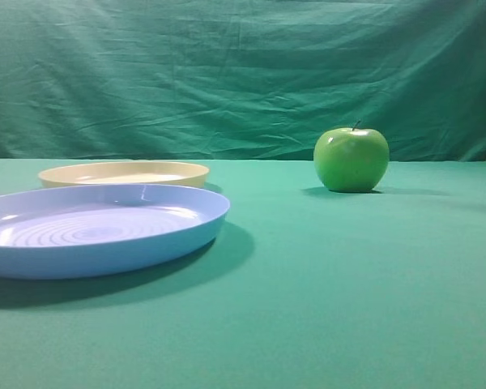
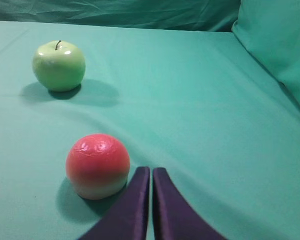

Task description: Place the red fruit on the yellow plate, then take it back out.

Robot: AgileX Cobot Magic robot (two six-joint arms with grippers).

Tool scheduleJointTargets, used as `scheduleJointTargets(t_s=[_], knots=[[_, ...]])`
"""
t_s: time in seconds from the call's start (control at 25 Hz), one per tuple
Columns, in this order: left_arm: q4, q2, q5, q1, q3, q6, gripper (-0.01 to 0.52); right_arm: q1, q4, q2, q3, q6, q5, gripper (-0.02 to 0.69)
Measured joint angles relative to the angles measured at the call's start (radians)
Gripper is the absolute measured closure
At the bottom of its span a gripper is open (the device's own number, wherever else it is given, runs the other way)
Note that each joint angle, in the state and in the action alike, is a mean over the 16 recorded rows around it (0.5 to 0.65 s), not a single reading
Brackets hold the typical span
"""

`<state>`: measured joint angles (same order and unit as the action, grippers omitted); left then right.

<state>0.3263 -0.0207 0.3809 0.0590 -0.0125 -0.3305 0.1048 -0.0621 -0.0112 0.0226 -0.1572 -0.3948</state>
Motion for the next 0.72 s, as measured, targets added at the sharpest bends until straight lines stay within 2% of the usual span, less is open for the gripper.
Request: scheduleJointTargets(t_s=[0.72], knots=[[0.000, 0.000, 0.000, 0.000, 0.000, 0.000, 0.514, 0.011, 0.000, 0.000, 0.000, -0.021, -0.004, 0.665]])
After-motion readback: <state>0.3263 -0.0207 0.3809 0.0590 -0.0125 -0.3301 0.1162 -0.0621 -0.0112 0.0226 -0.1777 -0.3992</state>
